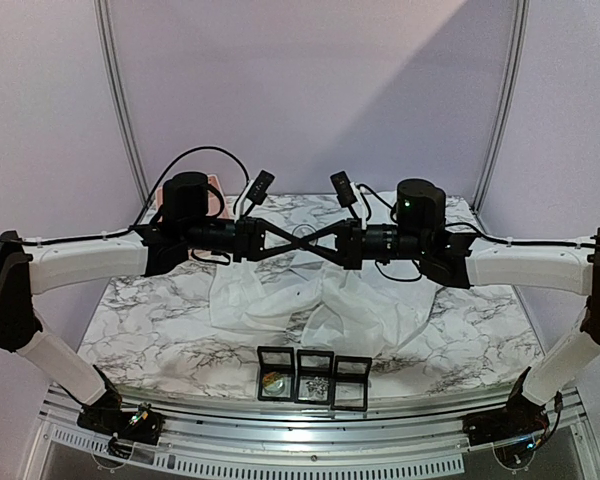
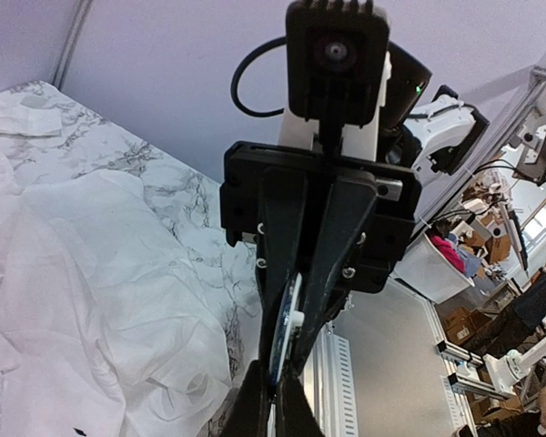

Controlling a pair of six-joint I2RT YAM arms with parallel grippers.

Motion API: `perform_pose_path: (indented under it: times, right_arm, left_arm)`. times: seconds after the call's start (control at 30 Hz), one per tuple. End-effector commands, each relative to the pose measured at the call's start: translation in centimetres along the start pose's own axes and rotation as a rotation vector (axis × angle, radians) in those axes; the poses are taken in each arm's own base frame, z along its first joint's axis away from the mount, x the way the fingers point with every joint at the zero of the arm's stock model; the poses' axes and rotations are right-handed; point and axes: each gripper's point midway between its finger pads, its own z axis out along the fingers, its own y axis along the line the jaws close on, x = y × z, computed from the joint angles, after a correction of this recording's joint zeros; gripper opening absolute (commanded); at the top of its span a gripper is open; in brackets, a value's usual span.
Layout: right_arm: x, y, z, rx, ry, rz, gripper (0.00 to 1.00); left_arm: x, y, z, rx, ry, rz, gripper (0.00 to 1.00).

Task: Remove the brooch from the garment
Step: Close the brooch at the center of the board.

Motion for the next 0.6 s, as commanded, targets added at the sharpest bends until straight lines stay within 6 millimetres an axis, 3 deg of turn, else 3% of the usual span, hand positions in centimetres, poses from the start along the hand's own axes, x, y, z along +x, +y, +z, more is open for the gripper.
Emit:
perform_pose_path:
  times: [0.0, 0.57]
  right_arm:
    - [-1.0, -0.3, 0.5, 0.024, -0.036, 0.003, 0.04]
    - [-1.4, -1.4, -0.5, 0.102, -0.098, 0.018, 0.03]
  left_arm:
    - [0.8, -0.2, 0.1, -0.002, 0.023, -0.001, 0.00]
    - [0.8, -0.2, 0.1, -0.013, 0.021, -0.003, 0.00]
